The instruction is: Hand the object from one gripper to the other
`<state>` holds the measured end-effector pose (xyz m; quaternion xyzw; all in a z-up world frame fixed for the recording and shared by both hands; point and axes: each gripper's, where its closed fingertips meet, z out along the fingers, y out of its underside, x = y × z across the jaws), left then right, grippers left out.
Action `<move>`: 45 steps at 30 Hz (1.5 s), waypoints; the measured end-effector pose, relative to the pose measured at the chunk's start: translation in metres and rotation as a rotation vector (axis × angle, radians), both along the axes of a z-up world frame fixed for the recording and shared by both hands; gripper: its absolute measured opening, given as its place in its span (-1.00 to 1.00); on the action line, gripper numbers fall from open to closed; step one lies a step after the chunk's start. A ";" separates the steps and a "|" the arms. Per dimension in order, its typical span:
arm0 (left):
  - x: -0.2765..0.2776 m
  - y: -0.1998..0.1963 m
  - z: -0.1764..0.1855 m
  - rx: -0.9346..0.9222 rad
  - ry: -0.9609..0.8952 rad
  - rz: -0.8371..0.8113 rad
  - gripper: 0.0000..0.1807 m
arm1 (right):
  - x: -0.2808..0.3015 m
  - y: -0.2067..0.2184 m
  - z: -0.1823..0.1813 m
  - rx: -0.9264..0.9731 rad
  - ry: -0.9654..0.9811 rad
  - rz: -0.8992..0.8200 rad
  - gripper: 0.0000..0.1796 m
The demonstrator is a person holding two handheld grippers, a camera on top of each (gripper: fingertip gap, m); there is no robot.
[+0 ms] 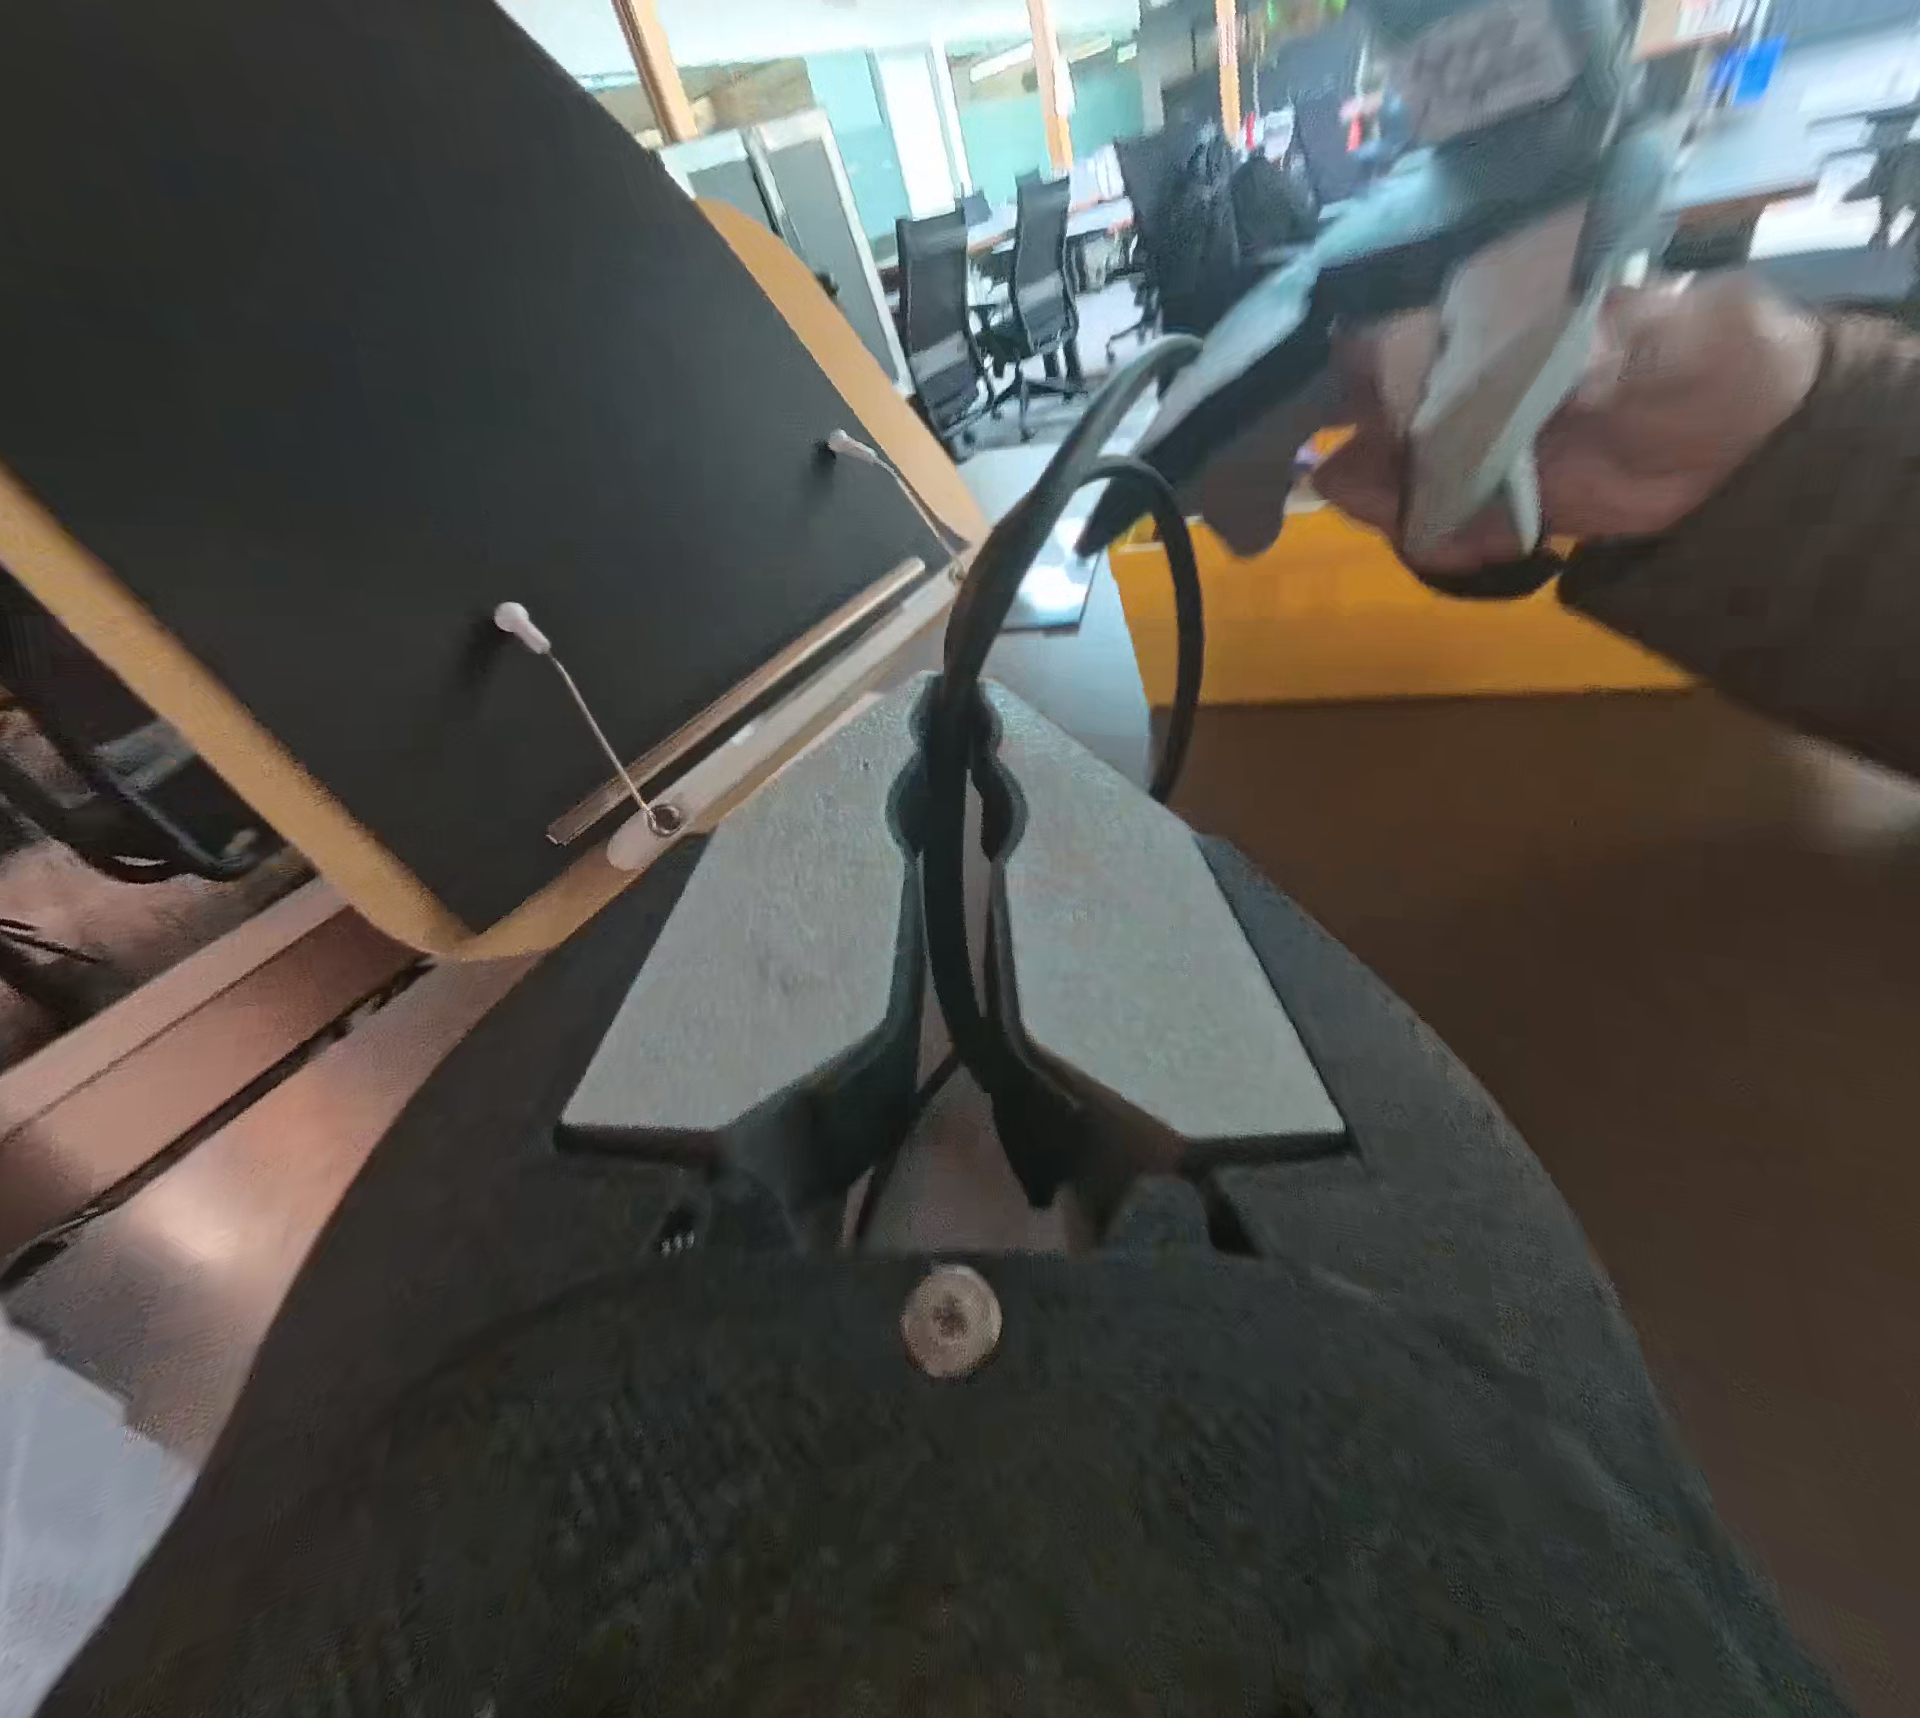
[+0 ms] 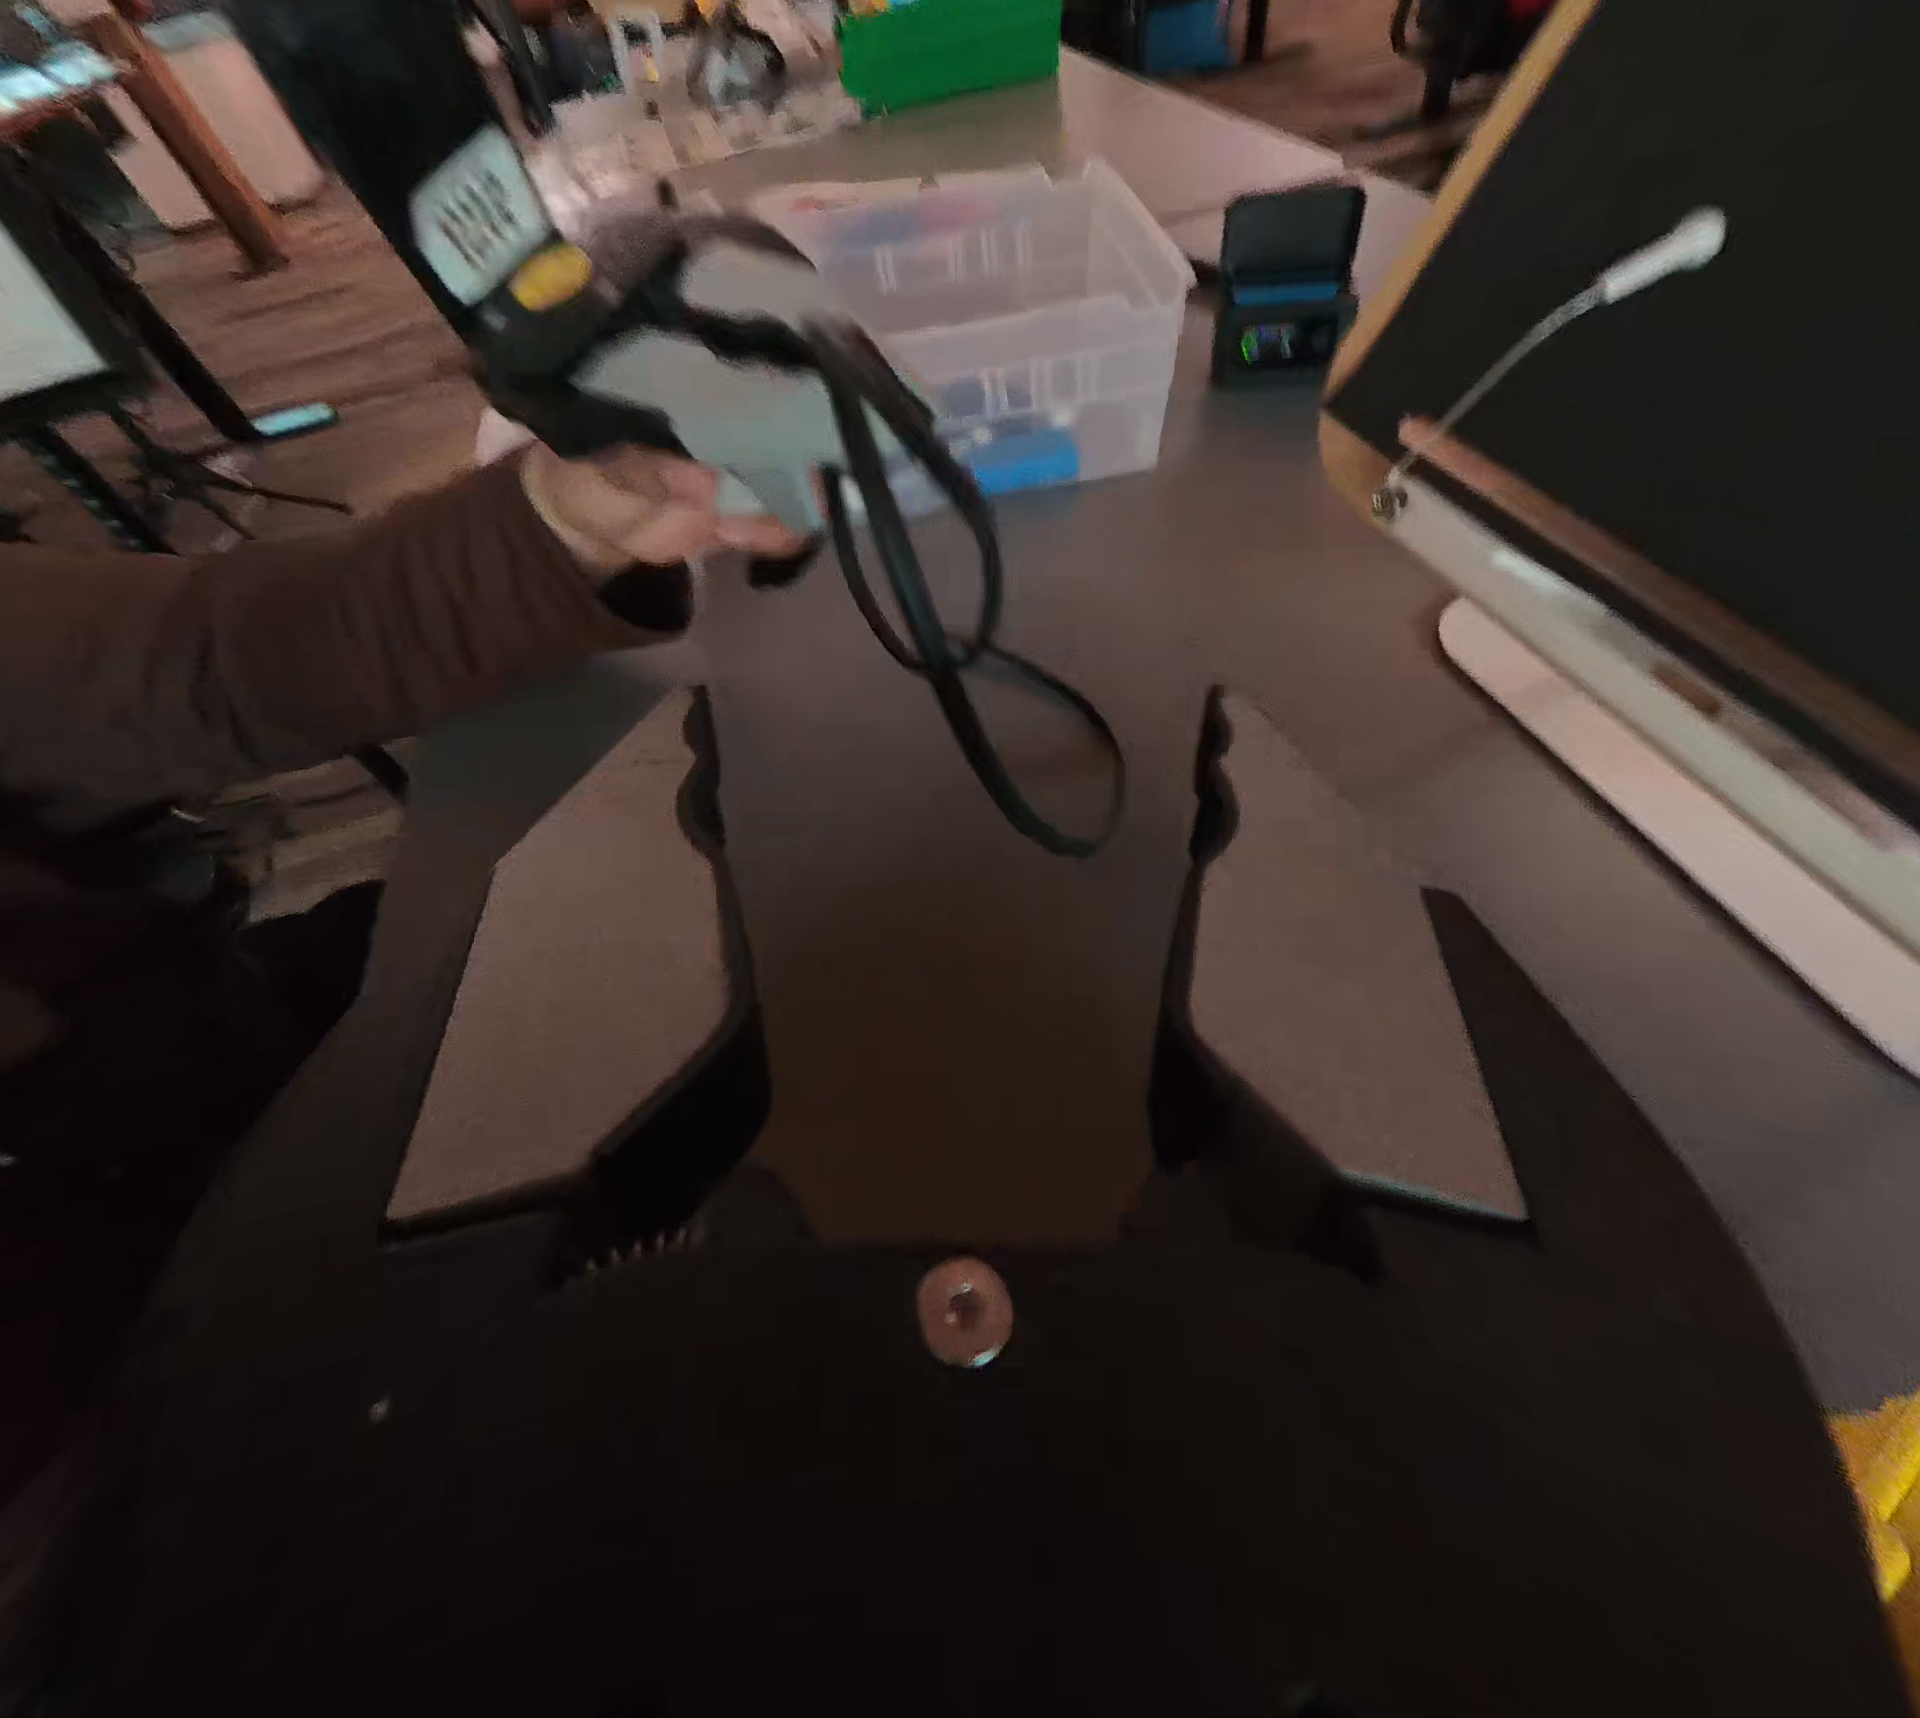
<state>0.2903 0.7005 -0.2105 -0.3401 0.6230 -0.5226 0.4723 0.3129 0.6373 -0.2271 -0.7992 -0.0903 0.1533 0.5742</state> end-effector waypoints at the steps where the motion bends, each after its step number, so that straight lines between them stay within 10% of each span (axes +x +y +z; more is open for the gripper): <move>1: -0.002 0.001 0.006 -0.041 -0.013 -0.013 -1.00 | 0.002 0.004 -0.013 -0.052 -0.027 -0.016 0.06; 7: -0.008 0.012 0.020 -0.147 -0.038 -0.013 -1.00 | -0.020 0.030 -0.068 -0.241 -0.146 0.038 -0.25; 18: -0.006 0.023 0.021 -0.172 -0.019 0.048 -1.00 | -0.079 0.045 -0.090 -0.288 -0.107 0.232 -0.03; 20: -0.006 0.024 0.019 -0.153 -0.011 0.058 -1.00 | -0.078 0.050 -0.103 -0.337 -0.188 0.215 -0.76; 22: -0.004 0.029 0.010 -0.122 0.027 0.077 -1.00 | -0.066 0.049 -0.109 -0.386 -0.270 0.156 -1.00; 36: -0.008 -0.014 -0.055 0.044 0.261 -0.186 -0.99 | -0.046 0.050 0.020 -0.247 -0.204 0.017 -1.00; 45: -0.011 -0.064 -0.057 0.050 0.219 -0.299 -0.39 | -0.067 0.062 0.045 -0.315 -0.306 0.057 -1.00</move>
